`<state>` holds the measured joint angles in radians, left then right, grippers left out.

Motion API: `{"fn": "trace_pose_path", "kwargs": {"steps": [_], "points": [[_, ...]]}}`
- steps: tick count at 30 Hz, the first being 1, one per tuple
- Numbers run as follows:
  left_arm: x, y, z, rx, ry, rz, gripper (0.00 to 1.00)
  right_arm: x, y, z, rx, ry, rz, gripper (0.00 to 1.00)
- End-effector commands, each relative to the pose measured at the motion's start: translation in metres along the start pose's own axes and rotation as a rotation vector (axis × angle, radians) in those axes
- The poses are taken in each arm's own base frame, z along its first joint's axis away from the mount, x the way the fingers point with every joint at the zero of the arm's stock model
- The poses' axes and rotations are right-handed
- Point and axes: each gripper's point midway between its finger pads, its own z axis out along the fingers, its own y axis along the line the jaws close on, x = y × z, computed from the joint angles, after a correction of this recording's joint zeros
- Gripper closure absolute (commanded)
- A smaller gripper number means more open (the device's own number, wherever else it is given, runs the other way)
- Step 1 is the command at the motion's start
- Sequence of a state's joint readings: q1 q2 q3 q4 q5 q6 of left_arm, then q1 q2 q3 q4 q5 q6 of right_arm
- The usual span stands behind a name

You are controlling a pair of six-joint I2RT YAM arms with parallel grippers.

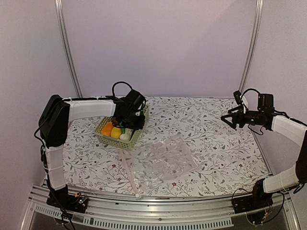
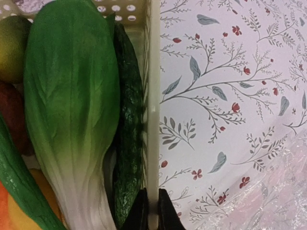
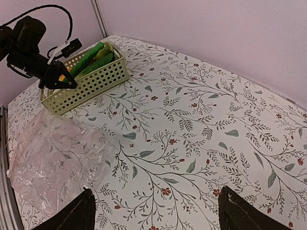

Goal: Place the food in the zip-top bag and seal the zipper
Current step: Move the bin to the center of the board, then pick up the zipper food storage bag at the corner of the board.

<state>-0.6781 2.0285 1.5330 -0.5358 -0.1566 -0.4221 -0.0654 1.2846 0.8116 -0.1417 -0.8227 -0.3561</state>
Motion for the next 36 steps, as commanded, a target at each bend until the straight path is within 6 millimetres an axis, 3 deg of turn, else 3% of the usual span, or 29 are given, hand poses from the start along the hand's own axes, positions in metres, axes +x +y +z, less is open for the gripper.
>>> {"fn": "trace_pose_path", "kwargs": {"steps": [1,7,11,14,17,18,19,22,25,28,31,33,36], "points": [[0.015,-0.028,-0.018,0.025,0.007,-0.091,0.96,-0.007,0.004,0.0,-0.023,-0.003,-0.003,0.13],[0.022,-0.071,-0.012,0.066,0.002,-0.163,0.99,-0.006,0.004,0.002,-0.033,0.005,0.006,0.14],[0.024,-0.082,-0.007,0.062,0.011,-0.181,1.0,-0.005,0.004,0.002,-0.035,0.009,0.008,0.14],[0.018,-0.083,-0.017,0.05,-0.014,-0.177,0.69,-0.006,0.005,0.001,-0.037,0.007,0.007,0.14],[0.0,-0.083,-0.051,0.029,-0.107,-0.15,0.37,-0.007,0.006,0.0,-0.041,0.004,0.003,0.14],[-0.007,-0.084,-0.067,0.018,-0.152,-0.138,0.13,-0.007,0.007,0.0,-0.043,0.005,0.004,0.08],[-0.014,-0.086,-0.085,0.014,-0.196,-0.122,0.02,-0.009,0.006,-0.001,-0.039,0.003,0.004,0.02],[-0.019,-0.086,-0.14,-0.052,-0.291,-0.056,0.0,-0.023,-0.001,-0.008,0.026,-0.007,0.037,0.01],[-0.005,-0.077,-0.174,-0.13,-0.279,0.019,0.0,-0.035,-0.002,-0.014,0.061,-0.022,0.079,0.01],[0.028,-0.073,-0.178,-0.161,-0.218,0.115,0.0,-0.047,0.012,-0.02,0.029,-0.073,0.001,0.01],[0.06,-0.07,-0.186,-0.15,-0.231,0.151,0.0,-0.054,0.043,-0.031,-0.083,-0.125,-0.147,0.01],[0.077,-0.069,-0.192,-0.126,-0.251,0.121,0.0,-0.06,0.048,-0.037,-0.073,-0.154,-0.204,0.01],[0.096,-0.051,-0.197,-0.161,-0.302,0.078,0.0,-0.058,0.045,-0.036,-0.071,-0.121,-0.17,0.01]]}}
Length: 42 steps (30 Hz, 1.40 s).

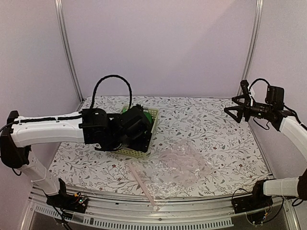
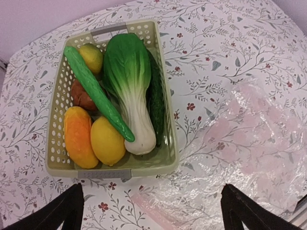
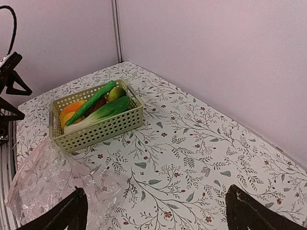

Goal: Place the food in the zip-top bag and seal the zipper
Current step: Pick up the zipper food storage bag at the corner of the board.

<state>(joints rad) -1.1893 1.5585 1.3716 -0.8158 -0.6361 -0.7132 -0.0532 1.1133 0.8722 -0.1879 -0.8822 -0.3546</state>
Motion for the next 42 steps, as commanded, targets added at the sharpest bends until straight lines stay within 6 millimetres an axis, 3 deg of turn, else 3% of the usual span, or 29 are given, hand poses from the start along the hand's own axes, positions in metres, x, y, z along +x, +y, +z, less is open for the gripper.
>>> {"fn": "trace_pose_path", "kwargs": {"steps": [1,3,5,8,10,17,22,24,27,30,32,35,38,42], "points": [[0.039,0.033,-0.007,-0.117,-0.019,-0.03,0.0,0.006,0.01,0.001,-0.058,0.023,-0.025,0.01],[0.065,0.063,-0.006,-0.238,0.027,-0.082,0.0,0.007,0.011,0.002,-0.063,0.032,-0.047,0.01],[0.092,0.075,0.0,-0.284,0.089,-0.107,0.0,0.007,0.012,0.001,-0.065,0.026,-0.056,0.01],[0.126,0.048,0.013,-0.123,0.184,-0.092,0.0,0.005,0.019,-0.001,-0.085,0.012,-0.069,0.01],[0.135,0.027,0.01,-0.011,0.134,-0.106,0.0,0.004,0.02,-0.001,-0.087,0.002,-0.076,0.01],[0.152,0.02,0.004,0.059,0.074,-0.175,0.0,0.014,0.028,0.007,-0.182,0.05,0.012,0.01],[0.165,0.035,0.002,-0.053,0.062,-0.178,0.0,0.018,0.012,0.012,-0.116,0.085,0.048,0.01],[0.188,0.055,0.008,-0.171,0.165,-0.183,0.0,0.021,0.001,0.014,-0.065,0.1,0.072,0.01],[0.204,0.06,0.01,-0.276,0.239,-0.102,0.0,0.02,0.005,0.015,-0.095,0.086,0.057,0.01],[0.199,0.043,0.014,-0.217,0.139,-0.03,0.0,0.017,0.009,0.015,-0.112,0.061,0.078,0.01],[0.194,0.042,0.012,-0.182,0.051,-0.101,0.0,0.019,0.015,0.016,-0.156,0.068,0.098,0.04],[0.196,0.033,0.017,-0.05,0.053,-0.176,0.02,0.027,0.015,0.018,-0.178,0.097,0.096,0.12],[0.199,0.028,0.02,0.136,0.036,-0.31,0.17,0.031,0.019,0.018,-0.2,0.108,0.092,0.14],[0.197,0.051,0.017,0.301,-0.06,-0.52,0.32,0.028,0.027,0.016,-0.236,0.094,0.088,0.16]]}}
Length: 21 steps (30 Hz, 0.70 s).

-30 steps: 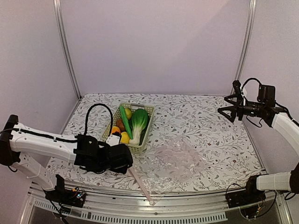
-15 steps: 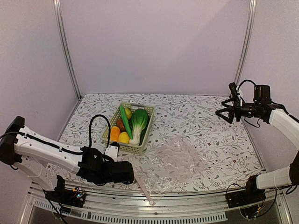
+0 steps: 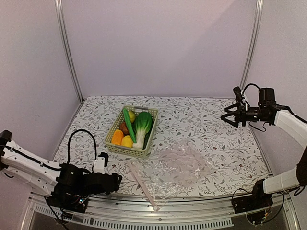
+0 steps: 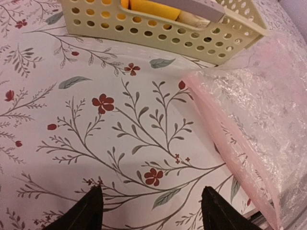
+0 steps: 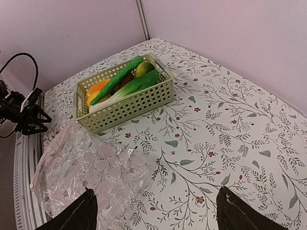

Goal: Place the food in the zip-top bag and seal the zipper
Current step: Pick up the zipper food storage bag at the corner of the board.

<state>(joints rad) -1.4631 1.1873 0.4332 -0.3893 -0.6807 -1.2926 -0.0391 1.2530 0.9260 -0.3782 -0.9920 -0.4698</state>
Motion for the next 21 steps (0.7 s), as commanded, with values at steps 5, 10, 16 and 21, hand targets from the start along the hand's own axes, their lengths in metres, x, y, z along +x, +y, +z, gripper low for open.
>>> {"fn": "trace_pose_path", "kwargs": {"steps": [5,10,16,21], "points": [[-0.03,-0.001,-0.009,0.373,-0.173,-0.309,0.38,-0.007,0.015,0.0,-0.076,-0.014,-0.014,0.18],[-0.033,-0.004,0.0,0.376,-0.145,-0.271,0.43,-0.007,0.015,0.003,-0.092,-0.012,0.001,0.2],[-0.015,-0.021,0.037,0.32,0.013,-0.191,0.53,-0.007,0.014,0.004,-0.098,-0.009,0.01,0.21],[-0.008,-0.037,0.053,0.357,0.068,-0.18,0.54,-0.005,0.014,0.004,-0.095,-0.002,0.012,0.21]]}}
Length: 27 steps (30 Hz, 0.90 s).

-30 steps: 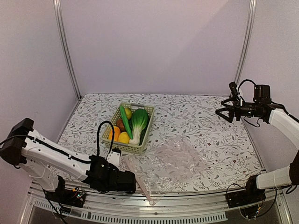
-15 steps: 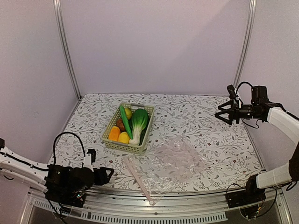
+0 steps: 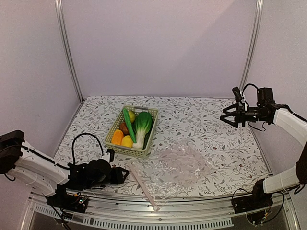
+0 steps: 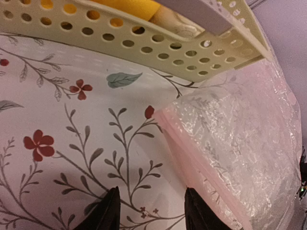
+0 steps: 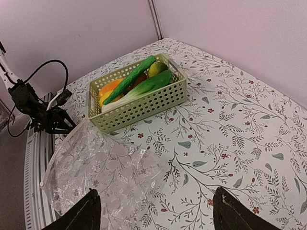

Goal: Place the food in the zip-top bag and seal the zipper
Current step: Pick up the zipper food storage bag at the corner of the board.

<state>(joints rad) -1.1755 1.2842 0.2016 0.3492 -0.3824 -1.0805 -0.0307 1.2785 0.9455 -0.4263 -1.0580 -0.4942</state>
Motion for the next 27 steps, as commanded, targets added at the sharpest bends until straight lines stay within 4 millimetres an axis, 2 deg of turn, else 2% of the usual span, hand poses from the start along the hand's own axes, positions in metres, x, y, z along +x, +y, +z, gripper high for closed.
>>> {"fn": "trace_pose_path", "kwargs": {"steps": [1,8,16,22,27], "points": [[0.007,-0.02,0.012,0.1,0.067,0.008,0.54,-0.004,0.003,0.001,-0.016,0.002,-0.008,0.22],[0.006,-0.027,0.027,0.149,0.089,0.017,0.58,-0.003,0.002,0.002,-0.021,0.006,-0.005,0.22],[-0.002,-0.049,0.043,0.279,0.063,0.044,0.62,-0.002,0.002,0.004,-0.044,0.002,0.016,0.23],[-0.009,-0.082,0.069,0.363,0.052,0.077,0.72,-0.001,0.006,0.005,-0.055,0.008,0.017,0.25],[-0.013,-0.111,0.084,0.448,0.046,0.096,0.86,0.001,0.008,0.006,-0.067,0.009,0.023,0.26]]}}
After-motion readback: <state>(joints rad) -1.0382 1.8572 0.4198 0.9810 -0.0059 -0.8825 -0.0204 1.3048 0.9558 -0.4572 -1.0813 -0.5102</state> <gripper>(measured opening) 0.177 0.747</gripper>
